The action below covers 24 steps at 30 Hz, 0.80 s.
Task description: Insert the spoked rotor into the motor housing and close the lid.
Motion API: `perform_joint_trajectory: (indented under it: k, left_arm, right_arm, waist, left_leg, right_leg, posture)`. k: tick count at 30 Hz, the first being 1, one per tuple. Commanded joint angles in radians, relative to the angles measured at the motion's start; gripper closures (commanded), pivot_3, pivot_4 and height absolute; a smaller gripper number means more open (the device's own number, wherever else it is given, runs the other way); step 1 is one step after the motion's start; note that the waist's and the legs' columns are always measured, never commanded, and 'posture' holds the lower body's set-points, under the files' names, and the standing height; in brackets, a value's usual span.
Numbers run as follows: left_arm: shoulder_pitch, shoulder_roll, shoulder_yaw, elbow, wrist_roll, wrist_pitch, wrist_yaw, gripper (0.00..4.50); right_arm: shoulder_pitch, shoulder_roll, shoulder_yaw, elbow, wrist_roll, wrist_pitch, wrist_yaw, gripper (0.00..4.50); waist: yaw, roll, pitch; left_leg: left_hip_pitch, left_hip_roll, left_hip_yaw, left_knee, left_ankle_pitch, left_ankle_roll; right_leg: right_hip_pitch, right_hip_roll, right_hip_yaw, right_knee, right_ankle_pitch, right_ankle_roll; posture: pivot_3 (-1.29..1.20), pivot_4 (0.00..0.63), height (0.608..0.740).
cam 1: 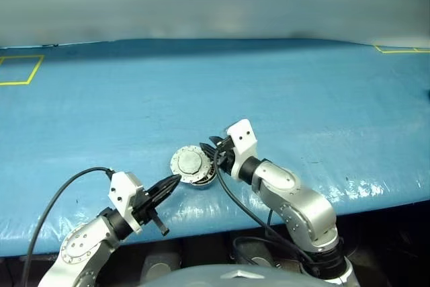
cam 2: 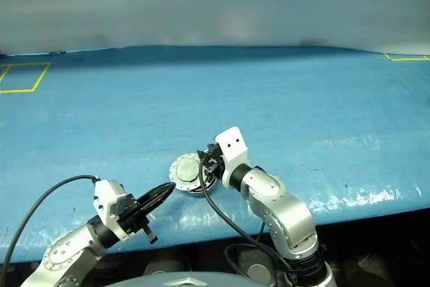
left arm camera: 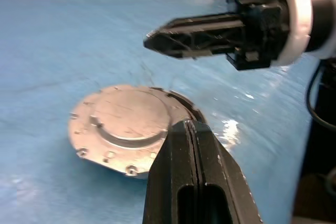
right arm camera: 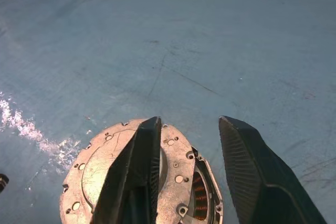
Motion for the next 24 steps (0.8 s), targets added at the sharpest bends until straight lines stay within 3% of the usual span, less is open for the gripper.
perform_joint_trajectory:
  k: [1, 6, 13, 24]
  left_arm:
    - [0.026, -0.021, 0.012, 0.012, 0.062, -0.092, 0.023, 4.5]
    - [0.038, -0.043, 0.034, 0.102, 0.121, -0.195, 0.034, 4.5]
    - [-0.033, -0.088, 0.028, 0.267, 0.136, -0.319, 0.029, 4.5]
    - [-0.081, -0.112, 0.014, 0.313, 0.123, -0.324, 0.021, 4.5]
  right_arm:
    - [-0.006, 0.002, 0.041, -0.024, -0.034, -0.038, -0.024, 1.6]
    - [-0.044, -0.023, 0.122, 0.028, -0.103, -0.055, -0.028, 0.03]
    - [-0.098, -0.026, 0.196, 0.055, -0.122, 0.005, 0.0, 0.03]
    - [-0.103, -0.012, 0.222, 0.083, -0.119, 0.046, 0.023, 0.03]
  waist:
    - [-0.001, 0.0, 0.0]
    - [0.0, -0.001, 0.0]
    - [0.002, -0.003, -0.001]
    - [0.001, -0.003, -0.001]
  left_leg:
    - [0.0, 0.0, 0.0, 0.0, 0.0, 0.0]
    - [-0.001, 0.001, 0.0, 0.0, 0.0, 0.0]
    - [-0.003, 0.0, 0.0, 0.0, 0.0, 0.001]
    - [-0.003, 0.0, 0.0, 0.0, 0.0, 0.001]
  right_leg:
    - [-0.001, 0.0, 0.0, 0.0, 0.0, 0.0]
    - [-0.002, -0.001, 0.0, -0.001, 0.0, 0.0]
    - [-0.003, 0.0, 0.0, 0.0, 0.0, 0.0]
    - [0.002, 0.0, -0.001, 0.0, 0.0, 0.0]
  posture:
    - [0.0, 0.15, 0.74]
    - [0.0, 0.15, 0.74]
    - [0.0, 0.15, 0.74]
    - [0.0, 0.15, 0.74]
